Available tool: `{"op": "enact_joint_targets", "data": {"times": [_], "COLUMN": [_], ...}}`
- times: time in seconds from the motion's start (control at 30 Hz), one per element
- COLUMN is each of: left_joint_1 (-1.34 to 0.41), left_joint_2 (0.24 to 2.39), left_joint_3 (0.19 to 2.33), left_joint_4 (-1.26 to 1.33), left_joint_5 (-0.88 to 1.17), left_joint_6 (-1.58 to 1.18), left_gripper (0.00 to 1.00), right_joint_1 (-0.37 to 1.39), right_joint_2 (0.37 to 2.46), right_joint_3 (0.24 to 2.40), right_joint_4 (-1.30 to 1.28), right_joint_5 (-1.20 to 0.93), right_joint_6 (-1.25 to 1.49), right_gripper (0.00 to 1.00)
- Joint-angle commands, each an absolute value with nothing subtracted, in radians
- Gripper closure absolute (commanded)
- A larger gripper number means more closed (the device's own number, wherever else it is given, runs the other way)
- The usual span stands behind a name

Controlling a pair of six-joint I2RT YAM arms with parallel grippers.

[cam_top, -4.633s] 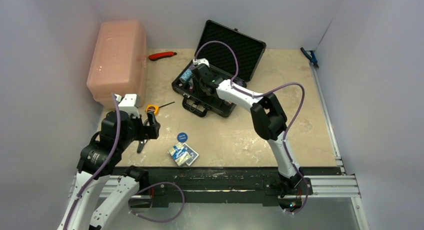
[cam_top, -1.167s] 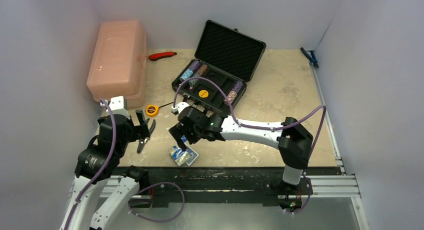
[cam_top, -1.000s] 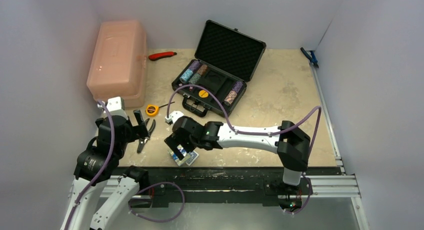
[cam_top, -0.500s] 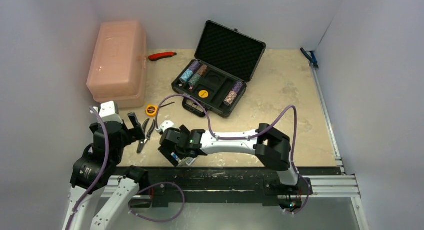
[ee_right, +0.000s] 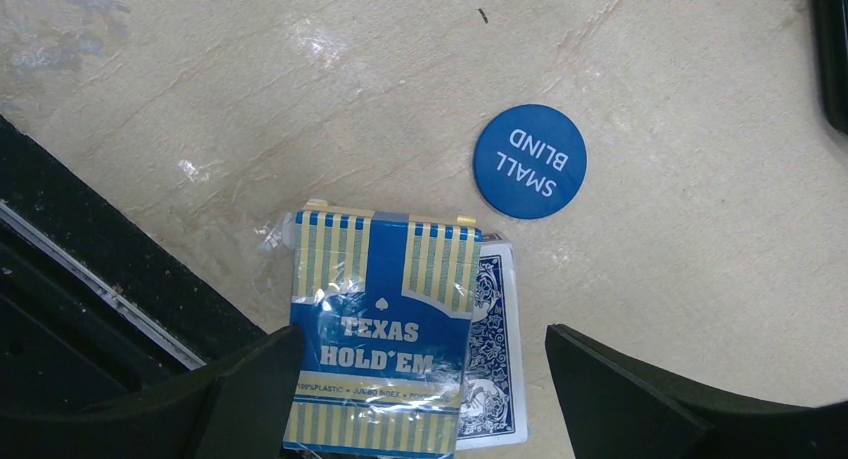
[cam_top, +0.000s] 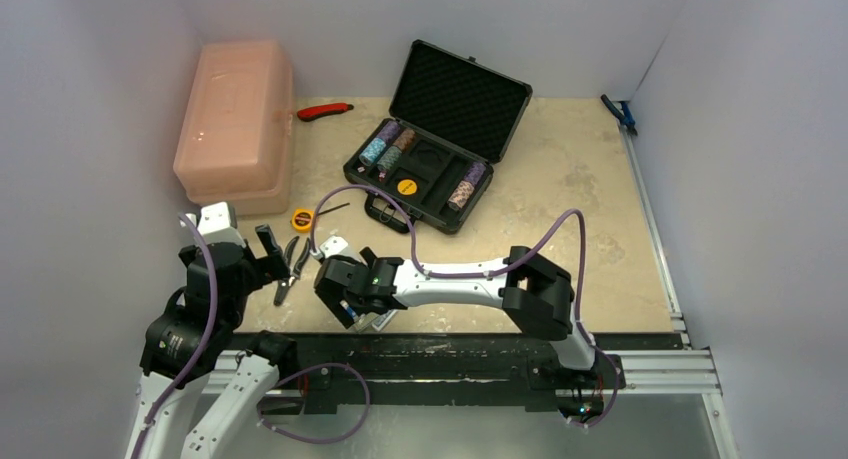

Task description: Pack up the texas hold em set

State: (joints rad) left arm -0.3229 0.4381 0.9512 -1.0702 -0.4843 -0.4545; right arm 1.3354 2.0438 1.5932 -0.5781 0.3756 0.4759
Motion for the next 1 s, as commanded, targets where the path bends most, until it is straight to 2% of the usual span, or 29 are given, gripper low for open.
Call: {"op": "enact_joint_targets", "data": {"times": [0.0,0.57,0.97], "left_joint_1": [-0.318,-0.318,-0.318], "left_joint_2": [0.428,0.417,0.42], "left_joint_3": [0.975,0.971,0.971], "left_joint_4": [-1.059,-1.058,-1.059], "left_joint_5": [-0.497,-0.499,-0.495], "left_joint_6": [-0.466,-0.465,-0.463], "left_gripper": [0.0,0.0,0.0], "right_joint_1": [1.341,1.348,1.35], "right_joint_2": [2.045,2.042,2.076], "right_joint_3": [1.635,1.637,1.644], "right_joint_4": [-0.581,-0.541,-0.545], "right_joint_5": [0.368,0.321,0.326], "right_joint_6": [0.49,0.477,0.483], "right_gripper": [0.06,0.04,0.09]}}
